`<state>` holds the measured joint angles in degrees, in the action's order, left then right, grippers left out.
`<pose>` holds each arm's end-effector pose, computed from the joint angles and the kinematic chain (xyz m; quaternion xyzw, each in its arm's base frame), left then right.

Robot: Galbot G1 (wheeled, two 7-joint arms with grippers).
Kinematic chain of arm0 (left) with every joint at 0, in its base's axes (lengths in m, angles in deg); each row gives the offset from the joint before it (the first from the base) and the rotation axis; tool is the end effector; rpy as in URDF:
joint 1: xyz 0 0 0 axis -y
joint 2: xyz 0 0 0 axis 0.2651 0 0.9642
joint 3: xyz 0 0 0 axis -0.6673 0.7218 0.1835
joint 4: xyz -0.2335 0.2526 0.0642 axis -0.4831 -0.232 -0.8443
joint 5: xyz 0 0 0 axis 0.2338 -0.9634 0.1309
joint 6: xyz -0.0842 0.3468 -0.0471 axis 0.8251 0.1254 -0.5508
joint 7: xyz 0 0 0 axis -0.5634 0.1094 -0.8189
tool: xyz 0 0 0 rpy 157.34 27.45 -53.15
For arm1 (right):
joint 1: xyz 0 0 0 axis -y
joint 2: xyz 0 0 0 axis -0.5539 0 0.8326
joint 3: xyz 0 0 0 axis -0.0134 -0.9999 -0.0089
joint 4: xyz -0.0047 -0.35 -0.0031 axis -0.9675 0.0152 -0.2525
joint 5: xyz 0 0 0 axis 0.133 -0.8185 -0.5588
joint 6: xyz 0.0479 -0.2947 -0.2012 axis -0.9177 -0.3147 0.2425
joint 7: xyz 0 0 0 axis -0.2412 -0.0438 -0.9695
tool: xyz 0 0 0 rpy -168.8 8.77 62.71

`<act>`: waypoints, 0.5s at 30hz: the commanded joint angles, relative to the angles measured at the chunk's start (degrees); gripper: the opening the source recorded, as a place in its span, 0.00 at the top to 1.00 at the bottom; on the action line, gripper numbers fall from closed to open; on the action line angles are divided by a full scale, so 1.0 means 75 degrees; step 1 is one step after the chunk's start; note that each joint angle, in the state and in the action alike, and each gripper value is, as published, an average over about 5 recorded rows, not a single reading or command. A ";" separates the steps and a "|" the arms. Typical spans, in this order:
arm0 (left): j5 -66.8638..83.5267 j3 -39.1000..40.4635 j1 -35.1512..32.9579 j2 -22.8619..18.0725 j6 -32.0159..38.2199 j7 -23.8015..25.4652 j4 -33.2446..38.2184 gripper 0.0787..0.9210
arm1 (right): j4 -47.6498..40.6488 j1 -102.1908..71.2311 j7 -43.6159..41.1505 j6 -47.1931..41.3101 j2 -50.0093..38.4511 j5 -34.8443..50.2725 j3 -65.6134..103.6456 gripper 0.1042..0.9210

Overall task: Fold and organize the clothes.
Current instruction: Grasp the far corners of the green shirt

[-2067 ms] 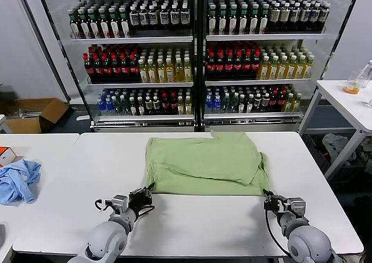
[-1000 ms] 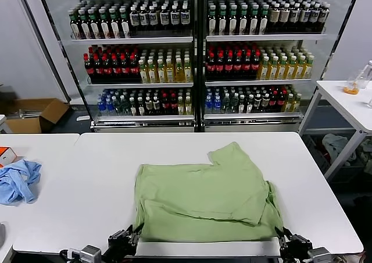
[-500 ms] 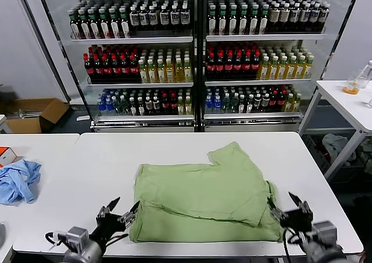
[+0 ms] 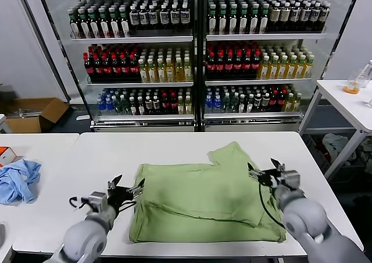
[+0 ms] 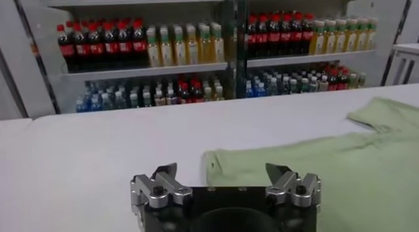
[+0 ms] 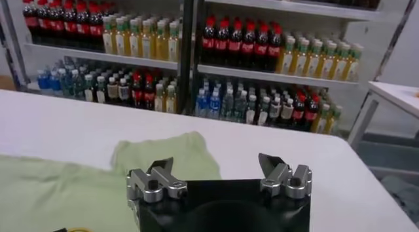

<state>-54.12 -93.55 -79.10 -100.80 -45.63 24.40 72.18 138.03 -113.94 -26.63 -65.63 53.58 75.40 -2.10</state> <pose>0.3107 0.0554 -0.2856 -0.0867 -0.9731 -0.0331 0.2107 0.3709 -0.0618 -0.2299 0.0464 -0.9741 0.0685 0.2103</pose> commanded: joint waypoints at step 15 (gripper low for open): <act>0.0015 0.1250 0.2382 -0.0488 -0.0133 -0.0028 -0.2725 0.12 | -0.4290 0.3363 -0.0216 -0.0065 0.1646 0.0194 -0.2065 0.12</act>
<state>-54.03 -86.18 -65.69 -103.86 -46.62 24.28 57.34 114.86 -94.79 -28.21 -65.89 62.58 76.30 -14.05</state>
